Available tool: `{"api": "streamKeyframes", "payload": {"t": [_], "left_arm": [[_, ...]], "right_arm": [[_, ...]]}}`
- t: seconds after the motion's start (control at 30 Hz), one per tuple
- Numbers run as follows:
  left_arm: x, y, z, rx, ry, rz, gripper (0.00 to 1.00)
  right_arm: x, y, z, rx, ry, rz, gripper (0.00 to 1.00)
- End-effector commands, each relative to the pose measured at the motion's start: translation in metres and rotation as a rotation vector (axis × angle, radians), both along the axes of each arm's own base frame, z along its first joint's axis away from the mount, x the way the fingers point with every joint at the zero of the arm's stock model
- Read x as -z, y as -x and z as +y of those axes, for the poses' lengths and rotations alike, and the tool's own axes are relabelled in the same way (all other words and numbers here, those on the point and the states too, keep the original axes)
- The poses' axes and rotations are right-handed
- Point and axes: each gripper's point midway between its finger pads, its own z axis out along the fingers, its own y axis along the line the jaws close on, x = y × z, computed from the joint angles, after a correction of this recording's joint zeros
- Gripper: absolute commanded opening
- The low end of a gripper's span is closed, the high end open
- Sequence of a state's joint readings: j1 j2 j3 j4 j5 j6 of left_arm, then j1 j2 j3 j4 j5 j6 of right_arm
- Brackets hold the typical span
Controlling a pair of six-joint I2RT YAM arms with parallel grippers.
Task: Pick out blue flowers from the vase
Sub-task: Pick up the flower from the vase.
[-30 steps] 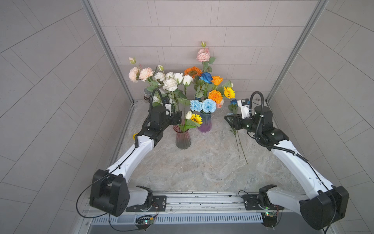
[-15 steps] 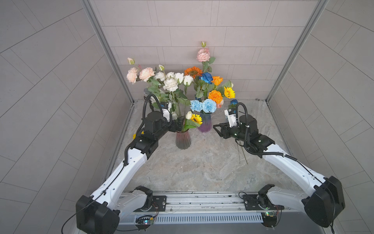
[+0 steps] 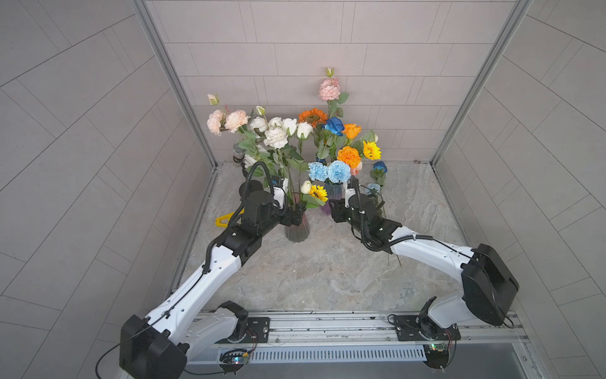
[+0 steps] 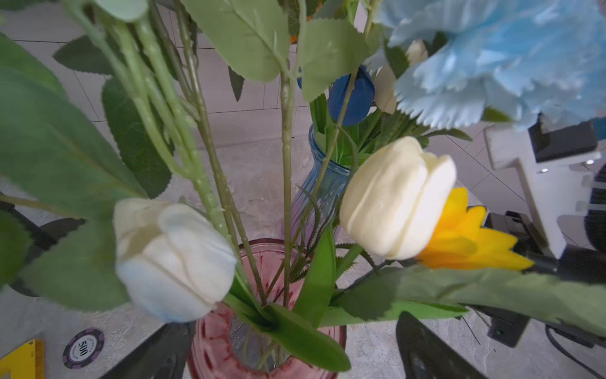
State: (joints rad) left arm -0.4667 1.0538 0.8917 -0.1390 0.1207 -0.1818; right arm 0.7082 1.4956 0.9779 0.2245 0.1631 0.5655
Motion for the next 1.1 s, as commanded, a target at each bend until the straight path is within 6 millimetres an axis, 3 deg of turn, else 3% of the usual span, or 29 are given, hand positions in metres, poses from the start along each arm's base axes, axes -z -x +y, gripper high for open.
{"api": "streamKeyframes", "payload": {"t": [0.0,0.43,0.67,1.07], "left_arm": [[0.003,0.001,0.002,-0.003,-0.033,-0.012,1.0],[0.01,0.016,0.003,0.026,-0.068,0.024,1.0],[0.003,0.031,0.007,0.028,-0.066,0.016,1.0],[0.017,0.005,0.004,-0.057,-0.079,0.028,1.0]], "right_arm": [[-0.043,-0.01,0.007,0.063,-0.079,-0.115,0.51],[-0.077,0.009,0.055,-0.065,-0.149,-0.177,0.5],[-0.09,0.023,0.078,-0.128,-0.147,-0.194,0.5],[-0.106,0.028,0.114,-0.263,-0.172,-0.174,0.51]]}}
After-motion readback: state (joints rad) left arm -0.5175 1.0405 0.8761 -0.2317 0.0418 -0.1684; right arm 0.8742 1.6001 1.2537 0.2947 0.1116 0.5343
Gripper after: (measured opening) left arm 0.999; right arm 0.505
